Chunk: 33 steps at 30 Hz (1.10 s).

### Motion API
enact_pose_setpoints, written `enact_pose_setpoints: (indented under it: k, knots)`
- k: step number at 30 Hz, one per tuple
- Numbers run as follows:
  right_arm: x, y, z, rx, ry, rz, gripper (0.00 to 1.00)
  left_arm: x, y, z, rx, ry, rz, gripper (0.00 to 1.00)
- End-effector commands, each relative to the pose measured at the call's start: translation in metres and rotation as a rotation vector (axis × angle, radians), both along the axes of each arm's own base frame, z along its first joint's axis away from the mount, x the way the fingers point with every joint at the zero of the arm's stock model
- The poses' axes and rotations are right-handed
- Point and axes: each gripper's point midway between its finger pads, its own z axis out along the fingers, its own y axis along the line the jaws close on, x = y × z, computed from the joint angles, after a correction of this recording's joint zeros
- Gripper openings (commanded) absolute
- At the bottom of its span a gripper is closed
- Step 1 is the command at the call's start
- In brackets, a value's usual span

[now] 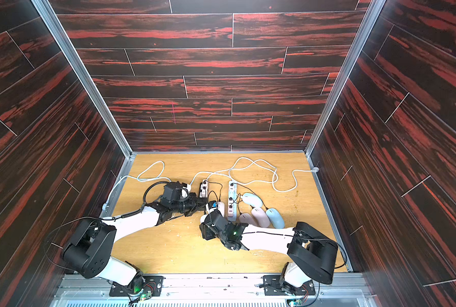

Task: Unplug the wireless mouse
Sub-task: Remove the power cord from the mouse, then place the mouse at the center of the board.

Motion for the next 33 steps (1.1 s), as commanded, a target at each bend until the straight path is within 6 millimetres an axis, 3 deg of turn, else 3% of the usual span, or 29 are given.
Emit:
enact_pose_setpoints:
  k: [1, 11, 16, 21, 23, 27, 30, 33]
  knots:
    - [-0.079, -0.013, -0.048, -0.089, 0.315, 0.169, 0.00, 0.072, 0.042, 0.074, -0.026, -0.329, 0.256, 0.00]
    - [-0.081, -0.029, -0.063, -0.141, 0.426, 0.065, 0.00, 0.071, 0.045, 0.079, -0.025, -0.344, 0.265, 0.00]
    - [-0.078, -0.011, -0.034, -0.084, 0.301, 0.155, 0.00, 0.072, 0.044, 0.077, -0.024, -0.337, 0.258, 0.00]
    - [-0.061, -0.007, -0.016, -0.099, 0.220, 0.097, 0.00, 0.067, 0.045, 0.061, 0.018, -0.293, 0.243, 0.01]
    - [-0.049, -0.005, -0.008, -0.099, 0.187, 0.054, 0.00, 0.063, 0.046, 0.052, 0.044, -0.267, 0.228, 0.15]
    - [-0.031, 0.010, 0.009, -0.062, 0.152, 0.002, 0.00, 0.049, 0.055, 0.040, 0.110, -0.234, 0.220, 0.55]
    - [-0.022, 0.030, 0.023, -0.007, 0.147, -0.009, 0.00, 0.038, 0.082, 0.046, 0.241, -0.239, 0.262, 0.81]
    - [-0.017, 0.056, 0.031, 0.034, 0.175, -0.008, 0.04, 0.028, 0.127, 0.061, 0.380, -0.245, 0.377, 0.97]
